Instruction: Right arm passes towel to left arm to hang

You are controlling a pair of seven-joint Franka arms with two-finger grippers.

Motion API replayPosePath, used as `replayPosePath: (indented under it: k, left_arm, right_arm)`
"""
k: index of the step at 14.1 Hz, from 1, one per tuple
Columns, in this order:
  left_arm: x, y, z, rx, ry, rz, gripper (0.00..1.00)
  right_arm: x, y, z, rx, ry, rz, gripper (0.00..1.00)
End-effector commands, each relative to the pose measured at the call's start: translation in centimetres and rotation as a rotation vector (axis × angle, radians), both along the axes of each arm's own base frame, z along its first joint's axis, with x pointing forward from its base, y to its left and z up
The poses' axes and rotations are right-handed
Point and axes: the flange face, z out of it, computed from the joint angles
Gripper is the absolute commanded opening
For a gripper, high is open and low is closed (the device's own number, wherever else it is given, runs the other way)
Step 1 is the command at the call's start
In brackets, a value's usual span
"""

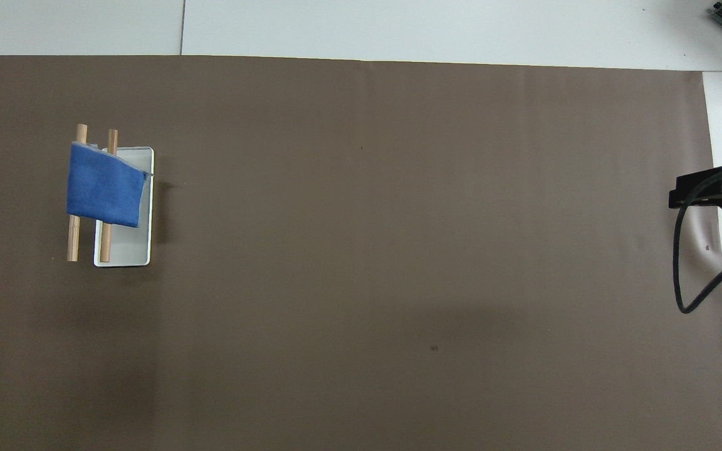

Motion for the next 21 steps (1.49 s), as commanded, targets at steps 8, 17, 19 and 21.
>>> replayPosePath:
  k: [8,17,19,21]
  left_arm:
    - [6.5,-15.7,5.9,0.366,0.079,-0.517,1.00]
    - [6.7,-19.3,9.8,0.889,0.015,-1.201,1.00]
    - [5.9,-19.3,10.8,0.972,0.036,-1.356,1.00]
    - [4.8,-19.4,12.3,1.003,0.088,-1.511,1.00]
  right_arm:
    - [-0.3,-0.4,0.2,0.033,0.090,0.002,1.00]
    - [-0.5,0.7,-0.7,0.028,0.067,0.079,1.00]
    - [-0.5,0.5,-0.8,0.028,0.066,0.074,1.00]
    - [-0.5,0.5,-1.1,0.029,0.073,0.069,1.00]
